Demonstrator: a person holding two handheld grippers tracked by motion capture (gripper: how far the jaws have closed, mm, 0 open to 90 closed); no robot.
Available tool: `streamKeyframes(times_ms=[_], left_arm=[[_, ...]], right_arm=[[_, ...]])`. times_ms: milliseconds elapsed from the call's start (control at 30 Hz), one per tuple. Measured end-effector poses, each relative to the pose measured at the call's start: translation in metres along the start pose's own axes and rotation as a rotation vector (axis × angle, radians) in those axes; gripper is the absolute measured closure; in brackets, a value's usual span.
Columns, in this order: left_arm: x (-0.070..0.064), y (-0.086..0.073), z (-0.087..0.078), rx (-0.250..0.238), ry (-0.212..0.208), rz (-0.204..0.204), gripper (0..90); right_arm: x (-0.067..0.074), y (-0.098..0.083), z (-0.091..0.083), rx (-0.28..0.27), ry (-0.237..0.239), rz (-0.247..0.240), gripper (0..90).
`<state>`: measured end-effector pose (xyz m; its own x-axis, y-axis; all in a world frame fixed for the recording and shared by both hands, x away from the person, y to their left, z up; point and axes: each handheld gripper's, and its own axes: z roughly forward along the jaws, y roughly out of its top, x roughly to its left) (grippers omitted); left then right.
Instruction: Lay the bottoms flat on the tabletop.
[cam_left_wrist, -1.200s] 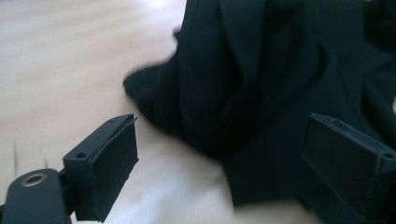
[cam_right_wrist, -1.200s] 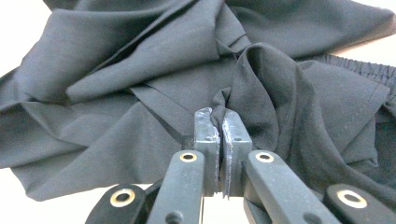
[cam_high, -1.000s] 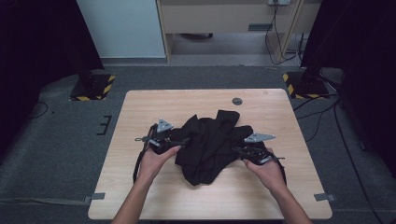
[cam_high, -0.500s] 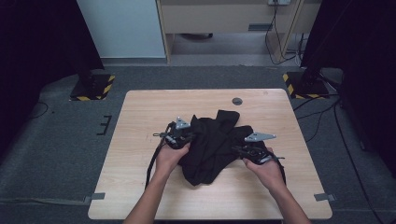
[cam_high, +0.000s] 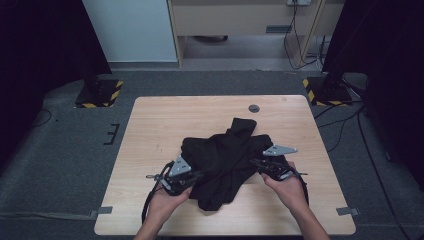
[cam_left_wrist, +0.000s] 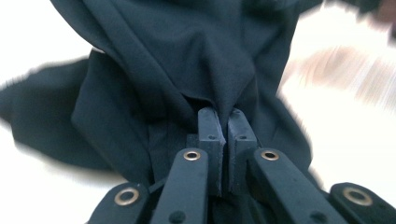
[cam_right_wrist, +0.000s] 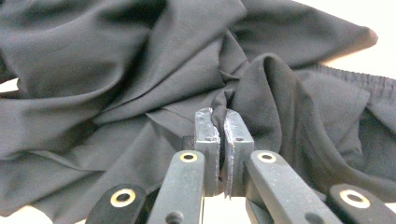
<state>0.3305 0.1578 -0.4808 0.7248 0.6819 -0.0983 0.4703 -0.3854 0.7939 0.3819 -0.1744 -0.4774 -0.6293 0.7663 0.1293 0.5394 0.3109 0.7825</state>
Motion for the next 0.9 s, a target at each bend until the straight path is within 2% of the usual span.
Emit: streamKeyframes(times_ms=[33, 100, 167, 267, 400, 467, 567, 600, 633, 667, 733, 833, 900], left_arm=[[0.003, -0.01, 0.003, 0.025, 0.006, -0.005, 86.7], [0.012, -0.021, 0.006, 0.032, 0.022, -0.042, 86.7], [0.017, -0.023, 0.007, 0.05, 0.049, -0.027, 86.7], [0.022, -0.026, 0.006, 0.047, 0.05, -0.046, 86.6], [0.024, -0.029, 0.008, 0.05, 0.058, -0.049, 86.0], [0.024, -0.029, 0.008, 0.042, 0.07, -0.043, 84.2], [0.025, -0.03, 0.008, 0.035, 0.073, -0.043, 84.1], [0.025, -0.03, 0.008, 0.035, 0.073, -0.043, 84.1], [0.026, -0.03, 0.008, 0.037, 0.072, -0.047, 84.1], [0.026, -0.03, 0.008, 0.037, 0.072, -0.047, 84.1], [0.026, -0.03, 0.008, 0.036, 0.075, -0.047, 84.1], [0.025, -0.03, 0.009, 0.035, 0.078, -0.043, 84.1], [0.024, -0.03, 0.009, 0.033, 0.083, -0.04, 84.2]], right_arm=[[-0.001, -0.002, 0.001, 0.005, -0.004, 0.006, 86.9], [-0.005, -0.007, 0.005, 0.023, -0.018, 0.01, 86.9], [-0.007, -0.009, 0.007, 0.031, -0.024, 0.019, 86.8], [-0.013, -0.014, 0.01, 0.043, -0.032, 0.035, 86.4], [-0.016, -0.018, 0.013, 0.058, -0.034, 0.046, 83.6], [-0.017, -0.017, 0.012, 0.048, -0.038, 0.065, 75.7], [-0.016, -0.011, 0.008, 0.044, -0.043, 0.062, 61.6], [-0.016, -0.011, 0.008, 0.044, -0.043, 0.062, 61.6], [-0.016, -0.006, 0.004, 0.029, -0.048, 0.073, 50.9], [-0.016, -0.006, 0.004, 0.029, -0.048, 0.073, 50.9], [-0.015, 0.005, 0.002, 0.003, -0.057, 0.068, 40.1], [-0.013, 0.012, 0.001, -0.011, -0.071, 0.062, 37.2], [-0.009, 0.027, 0.004, -0.033, -0.07, 0.046, 37.6]])
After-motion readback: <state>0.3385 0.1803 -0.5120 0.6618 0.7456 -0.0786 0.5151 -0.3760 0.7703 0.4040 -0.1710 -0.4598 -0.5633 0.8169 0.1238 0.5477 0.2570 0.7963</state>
